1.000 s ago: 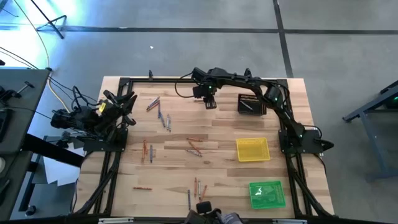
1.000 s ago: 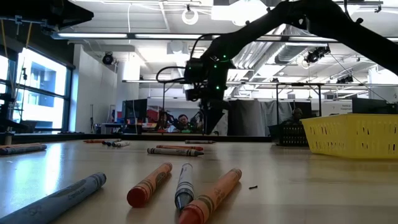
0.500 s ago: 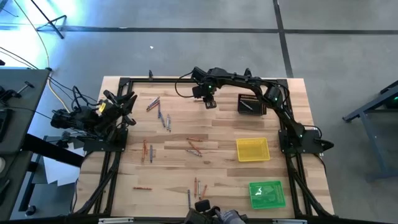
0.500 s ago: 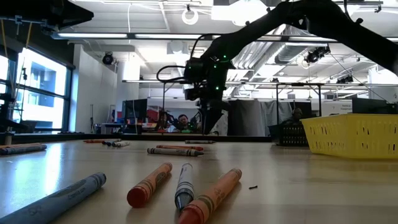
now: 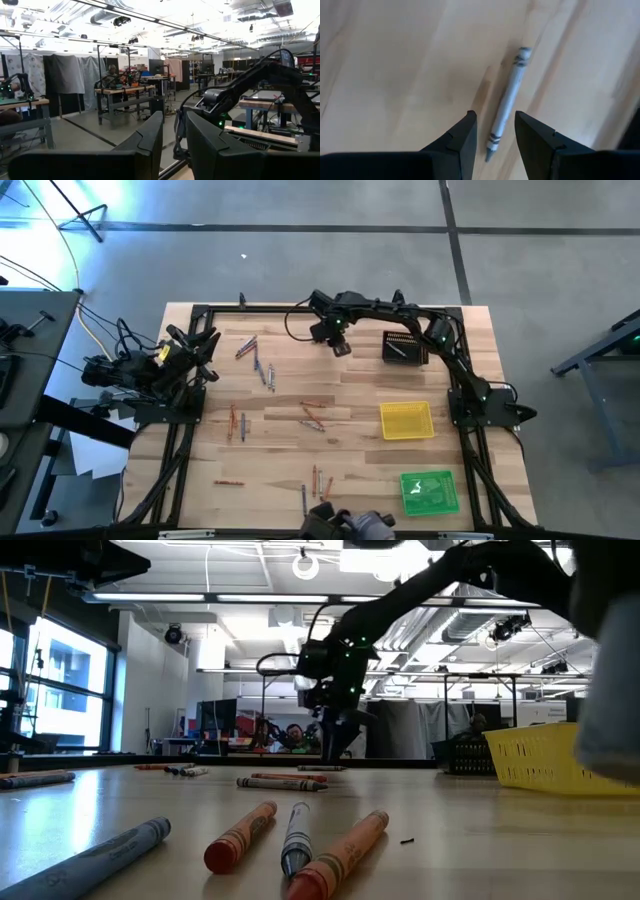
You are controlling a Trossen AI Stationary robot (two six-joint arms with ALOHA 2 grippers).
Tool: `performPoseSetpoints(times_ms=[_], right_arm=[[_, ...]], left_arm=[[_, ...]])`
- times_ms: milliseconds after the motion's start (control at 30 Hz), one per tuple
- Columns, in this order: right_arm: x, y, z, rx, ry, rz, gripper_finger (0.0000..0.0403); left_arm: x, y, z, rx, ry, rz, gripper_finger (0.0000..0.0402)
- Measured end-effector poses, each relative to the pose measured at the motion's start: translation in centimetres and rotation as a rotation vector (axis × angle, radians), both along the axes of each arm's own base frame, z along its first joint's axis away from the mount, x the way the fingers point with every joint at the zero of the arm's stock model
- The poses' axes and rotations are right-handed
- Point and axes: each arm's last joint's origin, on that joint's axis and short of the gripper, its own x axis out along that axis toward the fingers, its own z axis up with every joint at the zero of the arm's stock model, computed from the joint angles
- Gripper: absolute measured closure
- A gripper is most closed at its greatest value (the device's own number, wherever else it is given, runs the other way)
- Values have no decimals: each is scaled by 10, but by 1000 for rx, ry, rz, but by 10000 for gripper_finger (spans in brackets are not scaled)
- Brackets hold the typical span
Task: Sort crayons
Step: Put the gray crayon into the black basket
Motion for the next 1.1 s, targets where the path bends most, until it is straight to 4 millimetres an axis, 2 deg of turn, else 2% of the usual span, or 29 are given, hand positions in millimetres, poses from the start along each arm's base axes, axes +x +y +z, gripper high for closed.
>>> performPoseSetpoints(times_ms=[333, 567, 700, 1000, 1100], right_arm=[[-11, -19, -2, 64, -33, -28, 277], [-16, -26, -20, 130, -7, -48, 277], [-15, -26, -20, 113, -1, -22, 280], [-17, -25, -21, 123, 40, -100, 340], [-19, -27, -21, 137, 42, -135, 372]], left_arm=[[0, 0, 0, 0, 0, 0, 328], [0, 0, 0, 0, 0, 0, 328], [0, 0, 0, 12, 13, 11, 328], [-1, 1, 0, 5, 20, 35, 328], [-1, 1, 0, 4, 20, 36, 328]])
